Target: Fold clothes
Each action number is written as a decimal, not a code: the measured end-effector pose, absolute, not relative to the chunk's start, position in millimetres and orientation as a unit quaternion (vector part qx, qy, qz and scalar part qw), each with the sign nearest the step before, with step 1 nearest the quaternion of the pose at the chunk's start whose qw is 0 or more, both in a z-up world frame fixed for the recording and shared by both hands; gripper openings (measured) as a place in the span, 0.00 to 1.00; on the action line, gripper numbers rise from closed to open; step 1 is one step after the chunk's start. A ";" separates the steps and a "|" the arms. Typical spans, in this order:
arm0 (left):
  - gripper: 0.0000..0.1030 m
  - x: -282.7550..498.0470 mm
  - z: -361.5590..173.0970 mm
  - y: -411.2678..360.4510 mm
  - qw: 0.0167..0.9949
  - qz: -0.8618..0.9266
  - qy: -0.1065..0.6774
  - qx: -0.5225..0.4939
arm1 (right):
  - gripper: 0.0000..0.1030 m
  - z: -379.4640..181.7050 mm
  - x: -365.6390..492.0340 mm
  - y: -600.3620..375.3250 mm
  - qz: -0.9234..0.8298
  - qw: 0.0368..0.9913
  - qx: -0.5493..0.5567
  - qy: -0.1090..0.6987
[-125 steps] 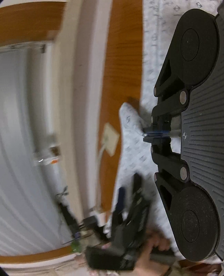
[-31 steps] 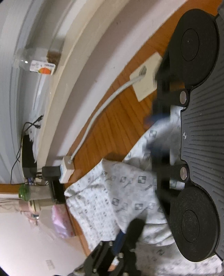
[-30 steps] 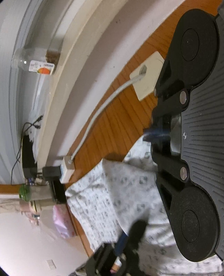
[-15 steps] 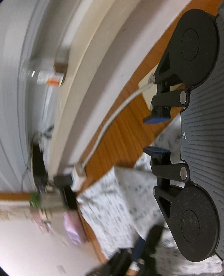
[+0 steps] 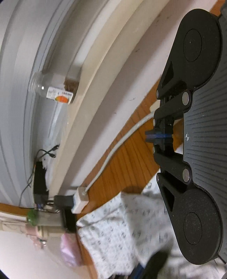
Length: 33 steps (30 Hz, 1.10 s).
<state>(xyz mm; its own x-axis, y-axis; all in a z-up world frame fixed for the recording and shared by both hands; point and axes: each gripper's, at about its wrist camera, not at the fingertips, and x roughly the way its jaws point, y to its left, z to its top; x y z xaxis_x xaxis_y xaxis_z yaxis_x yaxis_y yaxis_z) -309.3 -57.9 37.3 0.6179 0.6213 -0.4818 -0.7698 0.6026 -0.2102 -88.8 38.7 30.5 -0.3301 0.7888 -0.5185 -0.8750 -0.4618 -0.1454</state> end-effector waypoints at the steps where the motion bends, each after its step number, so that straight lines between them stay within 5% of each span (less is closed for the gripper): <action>1: 0.04 -307.7 37.5 -55.7 0.876 0.396 0.185 -0.204 | 0.03 33.9 -85.5 33.5 0.813 0.511 -0.265 0.083; 8: 0.04 -295.1 44.5 -25.5 0.875 0.389 0.196 -0.211 | 0.22 52.8 -64.2 -32.4 0.817 0.501 -0.260 0.121; 16: 0.37 -312.2 54.3 -13.3 0.866 0.427 0.168 -0.198 | 0.35 57.0 -56.5 -94.5 0.821 0.488 -0.220 0.199; 19: 0.37 -320.6 52.3 -5.9 0.857 0.448 0.160 -0.197 | 0.40 54.3 -63.8 -106.0 0.824 0.478 -0.214 0.218; 31: 0.37 -324.7 36.1 2.2 0.854 0.444 0.176 -0.207 | 0.42 38.6 -87.6 -102.1 0.817 0.473 -0.210 0.254; 32: 0.37 -325.8 36.0 1.7 0.854 0.445 0.173 -0.208 | 0.41 40.0 -87.5 -99.0 0.818 0.472 -0.207 0.255; 33: 0.37 -327.1 35.9 1.1 0.854 0.445 0.170 -0.208 | 0.27 41.5 -87.3 -95.9 0.819 0.471 -0.204 0.256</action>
